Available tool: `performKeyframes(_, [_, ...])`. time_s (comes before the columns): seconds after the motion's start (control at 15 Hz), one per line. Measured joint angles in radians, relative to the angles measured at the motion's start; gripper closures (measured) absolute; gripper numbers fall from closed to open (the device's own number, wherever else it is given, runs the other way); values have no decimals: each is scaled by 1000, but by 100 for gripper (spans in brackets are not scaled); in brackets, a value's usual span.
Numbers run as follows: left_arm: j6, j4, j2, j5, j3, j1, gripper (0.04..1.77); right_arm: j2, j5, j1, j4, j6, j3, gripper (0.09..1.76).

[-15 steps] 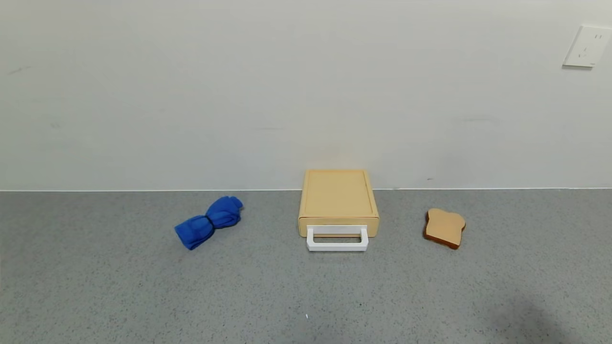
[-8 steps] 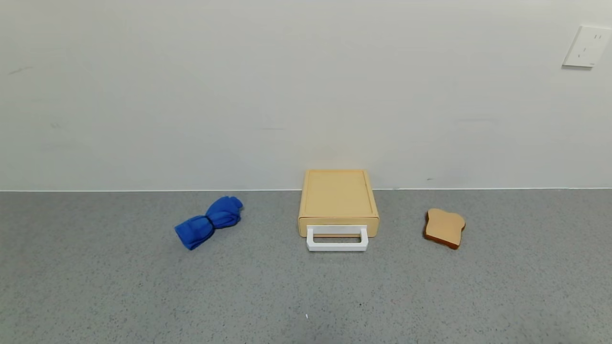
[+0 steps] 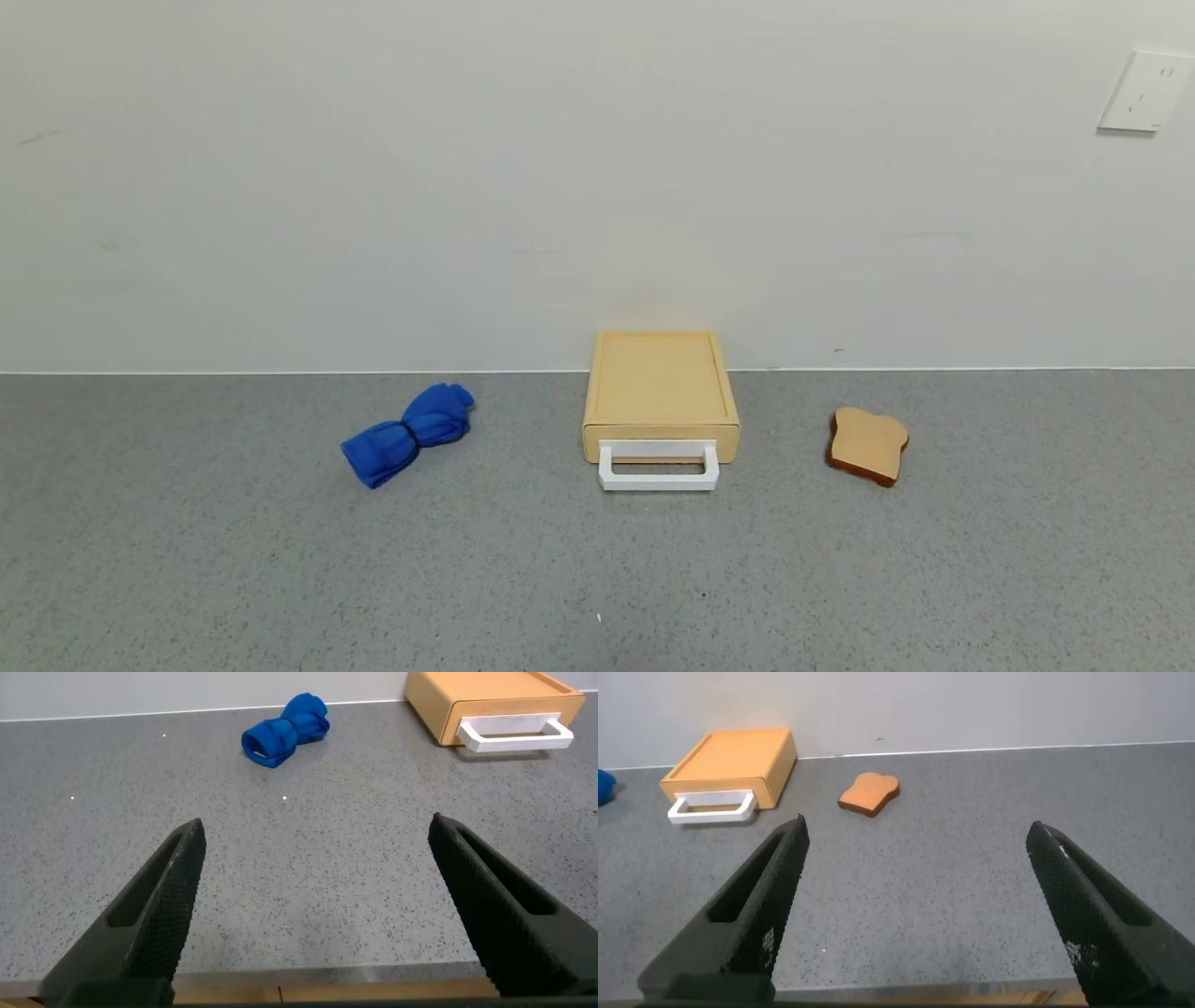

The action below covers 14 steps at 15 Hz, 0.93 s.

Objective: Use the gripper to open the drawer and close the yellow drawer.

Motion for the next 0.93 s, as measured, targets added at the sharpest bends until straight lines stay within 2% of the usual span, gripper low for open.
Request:
performKeyframes(0.33, [0, 0, 0, 0, 0, 0, 9, -83, -24, -2, -354, -70, 310, 14])
performKeyframes(0.47, [0, 0, 0, 0, 0, 0, 9, -91, -20, -2, -426, -101, 417, 14])
performKeyframes(0.67, [0, 0, 0, 0, 0, 0, 9, -95, 64, -3, -380, -91, 480, 14])
performKeyframes(0.93, [0, 0, 0, 0, 0, 0, 9, -95, 68, -2, -364, -70, 489, 14])
